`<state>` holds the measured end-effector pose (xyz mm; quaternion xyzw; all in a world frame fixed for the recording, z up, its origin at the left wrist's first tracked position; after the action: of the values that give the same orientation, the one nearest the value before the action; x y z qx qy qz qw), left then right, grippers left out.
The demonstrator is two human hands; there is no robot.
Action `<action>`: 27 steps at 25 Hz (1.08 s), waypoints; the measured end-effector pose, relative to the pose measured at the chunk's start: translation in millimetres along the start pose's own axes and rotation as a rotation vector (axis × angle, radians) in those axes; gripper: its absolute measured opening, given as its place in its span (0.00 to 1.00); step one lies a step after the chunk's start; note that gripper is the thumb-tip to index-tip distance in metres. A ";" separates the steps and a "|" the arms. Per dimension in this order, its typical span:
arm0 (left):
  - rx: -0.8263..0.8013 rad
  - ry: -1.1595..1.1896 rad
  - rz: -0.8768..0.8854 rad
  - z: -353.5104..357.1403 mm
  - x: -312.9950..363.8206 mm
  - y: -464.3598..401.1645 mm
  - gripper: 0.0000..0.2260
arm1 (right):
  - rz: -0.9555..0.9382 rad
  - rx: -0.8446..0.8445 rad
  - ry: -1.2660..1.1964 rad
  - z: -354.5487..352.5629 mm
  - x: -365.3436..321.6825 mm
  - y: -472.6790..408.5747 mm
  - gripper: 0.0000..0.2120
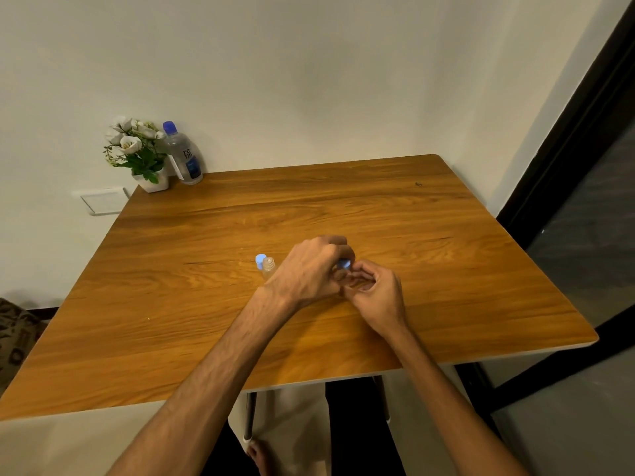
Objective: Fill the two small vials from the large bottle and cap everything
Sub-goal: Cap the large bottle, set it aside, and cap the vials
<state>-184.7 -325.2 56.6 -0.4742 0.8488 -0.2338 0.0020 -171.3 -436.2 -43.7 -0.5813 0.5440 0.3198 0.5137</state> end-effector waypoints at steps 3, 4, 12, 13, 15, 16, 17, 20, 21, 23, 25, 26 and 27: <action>0.118 0.057 -0.096 -15.2 -17.6 14.3 0.20 | 0.040 0.009 -0.009 -1.5 1.5 5.2 0.18; 0.189 0.095 -0.156 -26.5 -30.3 21.6 0.19 | 0.053 0.005 0.003 -1.4 0.2 9.4 0.24; 0.156 0.034 -0.625 -37.9 -166.5 92.2 0.24 | 0.073 0.326 0.168 -23.1 -29.6 84.3 0.09; 0.070 0.050 -0.638 -25.6 -171.2 96.2 0.27 | 0.052 0.273 0.154 -5.2 -36.4 88.6 0.09; -0.018 0.072 -0.616 -8.4 -172.6 97.4 0.29 | 0.002 0.189 0.134 30.9 -49.9 85.4 0.08; -0.035 0.060 -0.602 -2.7 -172.4 95.7 0.29 | -0.014 0.161 0.138 47.3 -54.4 78.9 0.11; -0.044 0.037 -0.596 1.3 -171.6 92.7 0.28 | -0.026 0.140 0.152 61.3 -56.3 71.0 0.17; -0.030 -0.013 -0.572 5.3 -171.6 83.9 0.20 | -0.037 0.098 0.244 94.0 -57.1 49.7 0.32; -0.014 -0.017 -0.564 3.8 -172.8 83.6 0.17 | -0.046 0.089 0.255 101.6 -58.2 45.1 0.32; 0.085 0.034 -0.561 -3.4 -176.6 87.4 0.12 | -0.068 0.086 0.248 111.1 -59.7 38.3 0.27; 0.264 0.256 -0.646 -15.5 -180.3 100.7 0.08 | -0.072 0.088 0.254 114.0 -58.4 35.7 0.23; 0.347 0.412 -0.702 -21.1 -179.6 107.6 0.07 | -0.072 0.096 0.259 112.5 -57.0 35.3 0.21; 0.406 0.542 -0.729 -27.1 -175.7 111.6 0.07 | -0.074 0.106 0.265 110.4 -56.8 35.4 0.20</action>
<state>-183.8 -123.7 -2.2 -0.6525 0.5349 -0.4948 -0.2084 -196.3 -310.4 -29.2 -0.6100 0.6014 0.1919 0.4789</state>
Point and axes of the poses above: each hand's wrist, its own y-axis away from the middle knuckle, its own z-axis out of the palm, x = y × z, the point moved 9 cm from there along -y, towards the middle knuckle, and after that the axes turned 10 degrees about x, right-handed, at the moved point
